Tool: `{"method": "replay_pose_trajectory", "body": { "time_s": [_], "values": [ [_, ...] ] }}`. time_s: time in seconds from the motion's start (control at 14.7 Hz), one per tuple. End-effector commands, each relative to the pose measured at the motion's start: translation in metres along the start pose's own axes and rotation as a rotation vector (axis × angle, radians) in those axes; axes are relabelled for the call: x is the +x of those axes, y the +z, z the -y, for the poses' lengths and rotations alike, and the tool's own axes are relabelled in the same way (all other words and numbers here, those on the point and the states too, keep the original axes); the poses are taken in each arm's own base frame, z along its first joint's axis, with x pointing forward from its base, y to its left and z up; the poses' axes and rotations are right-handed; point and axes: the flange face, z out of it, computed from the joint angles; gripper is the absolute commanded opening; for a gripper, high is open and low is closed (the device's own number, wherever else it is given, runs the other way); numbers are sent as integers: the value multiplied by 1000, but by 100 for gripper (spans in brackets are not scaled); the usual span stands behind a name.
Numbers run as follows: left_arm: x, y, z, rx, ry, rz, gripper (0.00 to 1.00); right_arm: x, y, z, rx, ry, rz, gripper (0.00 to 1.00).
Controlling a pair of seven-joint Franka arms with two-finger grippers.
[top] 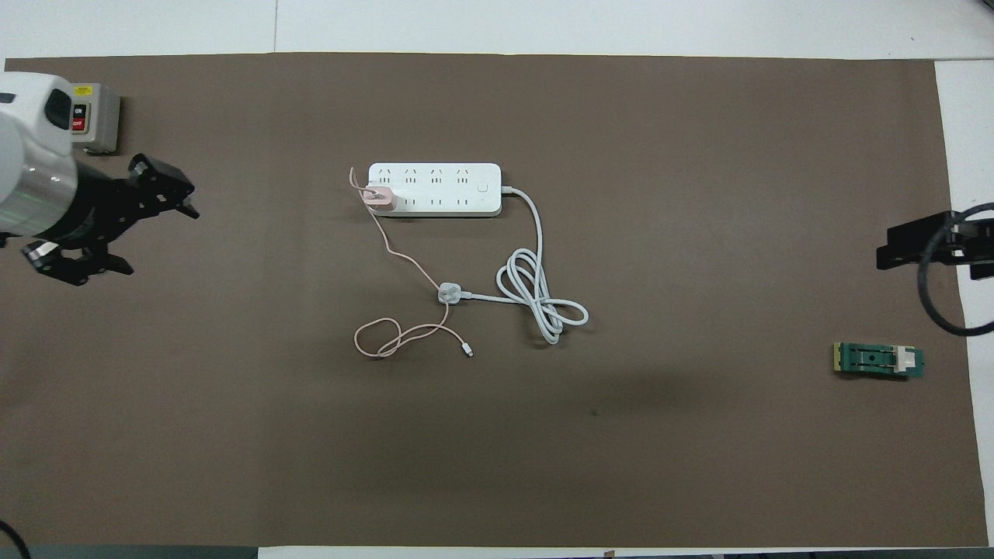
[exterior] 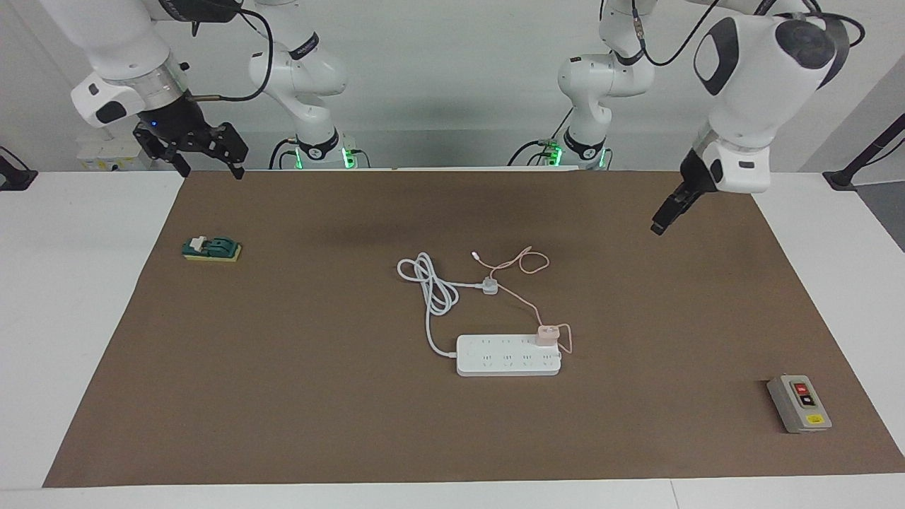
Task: Unplug charger and place it aside
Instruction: 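Reach the left gripper to the pink charger while the right gripper reaches the strip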
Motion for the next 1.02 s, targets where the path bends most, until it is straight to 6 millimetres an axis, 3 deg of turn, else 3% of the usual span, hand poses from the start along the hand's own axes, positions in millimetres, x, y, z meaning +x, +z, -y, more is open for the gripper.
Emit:
{"method": "replay_pose_trajectory", "body": {
  "time_s": [0.0,0.27,0.41,0.54,0.82,0.95],
  "values": [
    [19,22,-54,4,-240,10,100,9,33,55,30,174,43,100],
    [31,60,-109,-15,-536,11,100,34,93,131,159,452,155,100],
    [27,89,-147,-27,-640,0,100,45,131,183,226,614,211,100],
    [17,110,-175,-35,-682,-39,100,50,159,218,278,706,243,100],
    [-10,148,-197,-44,-702,-74,100,76,226,300,336,921,320,100],
    [-14,156,-196,-43,-700,-74,100,90,256,321,376,1015,341,100]
  ]
}}
